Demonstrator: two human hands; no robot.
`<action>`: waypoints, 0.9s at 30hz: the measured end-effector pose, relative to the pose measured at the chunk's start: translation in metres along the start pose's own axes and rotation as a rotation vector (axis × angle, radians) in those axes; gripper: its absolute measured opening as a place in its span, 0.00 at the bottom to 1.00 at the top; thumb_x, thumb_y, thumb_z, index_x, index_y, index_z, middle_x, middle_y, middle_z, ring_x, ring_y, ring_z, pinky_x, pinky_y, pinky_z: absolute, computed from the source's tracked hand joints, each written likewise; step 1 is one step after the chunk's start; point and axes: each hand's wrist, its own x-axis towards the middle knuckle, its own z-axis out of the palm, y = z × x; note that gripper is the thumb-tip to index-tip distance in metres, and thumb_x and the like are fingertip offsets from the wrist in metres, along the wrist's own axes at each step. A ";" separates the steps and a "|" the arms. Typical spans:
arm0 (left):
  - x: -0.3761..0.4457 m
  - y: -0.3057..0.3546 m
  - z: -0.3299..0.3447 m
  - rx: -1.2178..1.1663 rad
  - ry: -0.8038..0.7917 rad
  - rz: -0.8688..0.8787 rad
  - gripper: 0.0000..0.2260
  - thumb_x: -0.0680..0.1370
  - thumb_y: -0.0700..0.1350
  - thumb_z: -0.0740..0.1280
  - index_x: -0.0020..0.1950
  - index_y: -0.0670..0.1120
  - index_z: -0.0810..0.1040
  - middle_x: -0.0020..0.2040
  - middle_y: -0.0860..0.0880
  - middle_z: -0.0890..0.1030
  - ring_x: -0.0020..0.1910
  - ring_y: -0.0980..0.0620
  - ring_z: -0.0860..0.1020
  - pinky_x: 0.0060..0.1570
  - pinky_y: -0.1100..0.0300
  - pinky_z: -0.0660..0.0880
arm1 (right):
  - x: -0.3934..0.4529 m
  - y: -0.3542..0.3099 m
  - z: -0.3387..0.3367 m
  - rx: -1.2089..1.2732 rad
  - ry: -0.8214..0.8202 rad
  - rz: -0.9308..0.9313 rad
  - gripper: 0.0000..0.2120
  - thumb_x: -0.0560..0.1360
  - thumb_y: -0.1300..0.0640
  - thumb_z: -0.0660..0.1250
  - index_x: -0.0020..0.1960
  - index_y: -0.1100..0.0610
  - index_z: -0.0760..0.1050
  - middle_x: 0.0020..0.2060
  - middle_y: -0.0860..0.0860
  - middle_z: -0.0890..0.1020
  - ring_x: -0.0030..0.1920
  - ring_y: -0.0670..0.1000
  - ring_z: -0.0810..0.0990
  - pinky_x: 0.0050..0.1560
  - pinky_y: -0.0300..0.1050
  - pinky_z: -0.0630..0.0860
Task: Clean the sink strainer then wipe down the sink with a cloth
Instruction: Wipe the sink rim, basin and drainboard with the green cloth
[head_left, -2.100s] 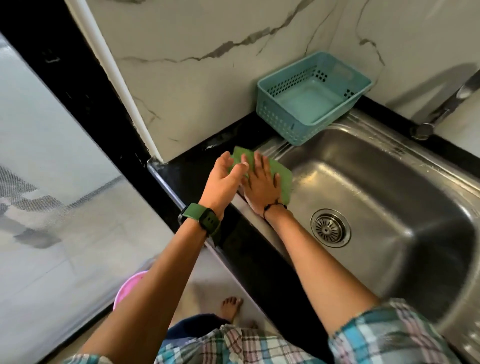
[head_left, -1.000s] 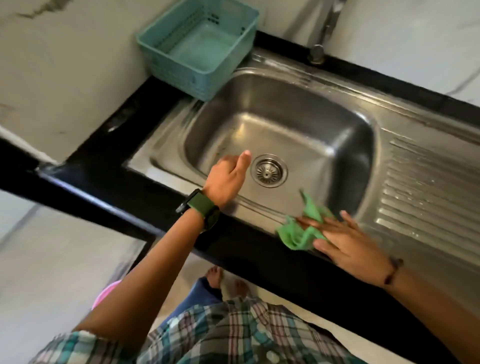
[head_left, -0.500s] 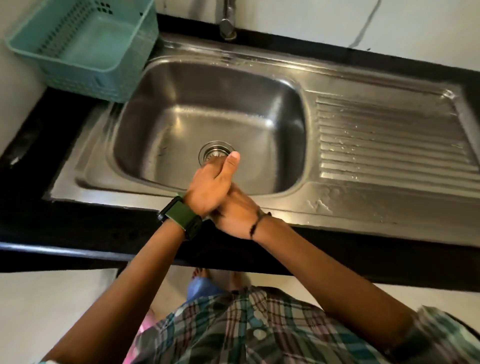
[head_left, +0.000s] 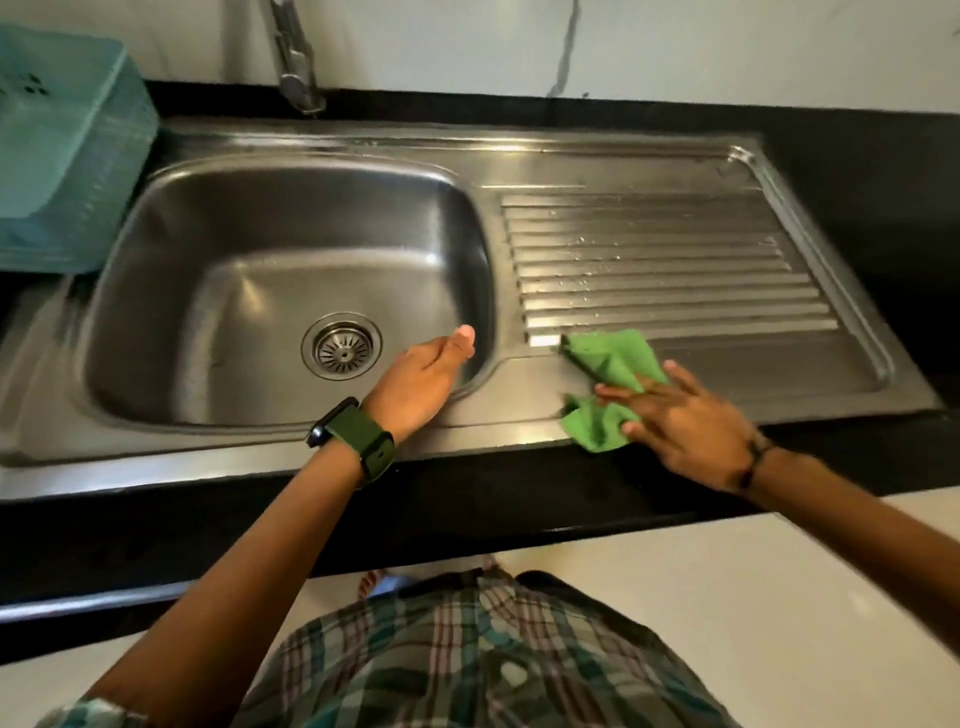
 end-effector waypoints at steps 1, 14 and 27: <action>0.000 0.004 0.005 0.041 -0.018 0.015 0.22 0.79 0.57 0.51 0.55 0.46 0.79 0.53 0.49 0.79 0.54 0.54 0.74 0.55 0.64 0.63 | -0.010 0.020 -0.002 -0.021 -0.027 0.063 0.23 0.80 0.48 0.52 0.73 0.45 0.53 0.73 0.42 0.61 0.74 0.43 0.53 0.73 0.45 0.37; -0.009 0.013 0.014 0.102 0.034 0.067 0.20 0.79 0.57 0.51 0.45 0.45 0.75 0.45 0.48 0.75 0.45 0.51 0.71 0.44 0.57 0.66 | 0.010 -0.008 -0.059 -0.093 0.488 0.160 0.30 0.73 0.37 0.50 0.59 0.57 0.76 0.51 0.59 0.79 0.49 0.61 0.75 0.46 0.53 0.71; -0.016 0.004 0.013 0.527 -0.056 0.069 0.18 0.81 0.46 0.53 0.68 0.41 0.66 0.68 0.41 0.70 0.67 0.44 0.68 0.63 0.56 0.63 | 0.026 0.009 -0.002 -0.046 -0.115 -0.525 0.32 0.75 0.36 0.31 0.73 0.50 0.43 0.75 0.47 0.47 0.76 0.53 0.41 0.75 0.52 0.38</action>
